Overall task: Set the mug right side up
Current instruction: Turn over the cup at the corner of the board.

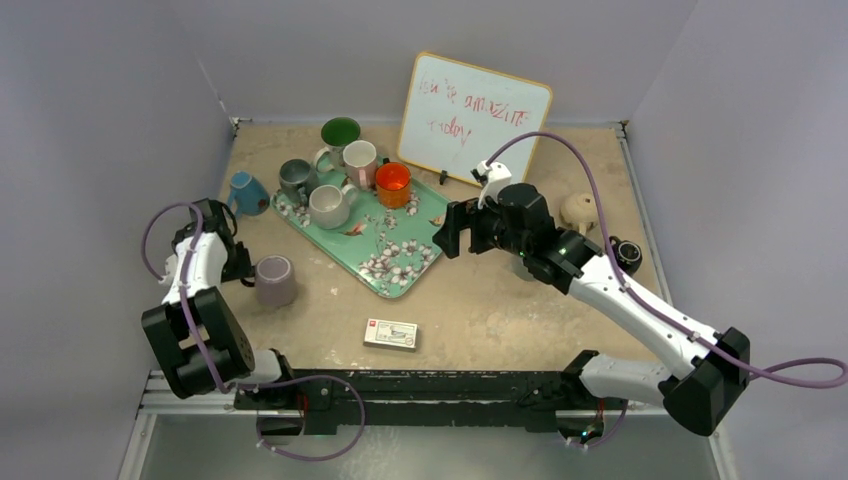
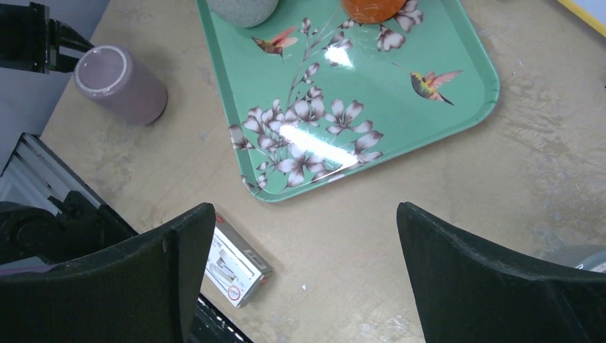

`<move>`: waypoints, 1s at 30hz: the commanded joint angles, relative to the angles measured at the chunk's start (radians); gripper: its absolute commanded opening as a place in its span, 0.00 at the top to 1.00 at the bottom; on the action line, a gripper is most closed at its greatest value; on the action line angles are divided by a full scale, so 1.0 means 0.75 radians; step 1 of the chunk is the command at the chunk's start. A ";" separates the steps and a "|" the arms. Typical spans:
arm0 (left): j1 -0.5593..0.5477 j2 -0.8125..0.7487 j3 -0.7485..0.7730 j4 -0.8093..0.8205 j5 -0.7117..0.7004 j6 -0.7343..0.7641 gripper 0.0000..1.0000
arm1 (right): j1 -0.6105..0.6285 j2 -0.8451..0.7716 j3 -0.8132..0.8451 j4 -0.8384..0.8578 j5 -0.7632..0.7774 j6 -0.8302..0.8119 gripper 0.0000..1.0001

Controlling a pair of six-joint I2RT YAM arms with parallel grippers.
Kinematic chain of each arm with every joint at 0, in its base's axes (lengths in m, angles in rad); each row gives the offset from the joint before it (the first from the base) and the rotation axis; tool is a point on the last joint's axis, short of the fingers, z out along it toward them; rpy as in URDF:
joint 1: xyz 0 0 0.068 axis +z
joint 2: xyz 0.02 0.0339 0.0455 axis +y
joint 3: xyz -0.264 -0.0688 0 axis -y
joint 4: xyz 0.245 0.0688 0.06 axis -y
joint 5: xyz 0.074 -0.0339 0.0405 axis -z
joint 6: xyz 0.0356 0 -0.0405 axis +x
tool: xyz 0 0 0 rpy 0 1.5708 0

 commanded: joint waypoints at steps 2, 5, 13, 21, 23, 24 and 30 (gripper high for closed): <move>-0.075 -0.067 0.040 0.018 0.118 0.155 1.00 | 0.001 -0.050 -0.050 0.091 0.025 0.000 0.01; -0.087 -0.079 0.039 0.054 0.162 0.238 1.00 | 0.001 -0.081 -0.073 0.095 0.027 0.005 0.01; -0.132 -0.180 -0.057 0.294 0.299 0.474 1.00 | 0.002 -0.108 -0.102 0.115 0.026 0.029 0.01; -0.196 -0.245 -0.101 0.367 0.367 0.621 1.00 | 0.002 -0.103 -0.139 0.150 0.042 0.058 0.01; -0.210 -0.255 -0.100 0.370 0.350 0.648 1.00 | 0.002 -0.097 -0.142 0.155 0.034 0.060 0.01; -0.214 -0.259 -0.102 0.374 0.348 0.660 1.00 | 0.002 -0.094 -0.141 0.156 0.034 0.060 0.01; -0.247 -0.313 -0.140 0.530 0.491 0.808 1.00 | 0.001 -0.088 -0.134 0.168 0.034 0.059 0.01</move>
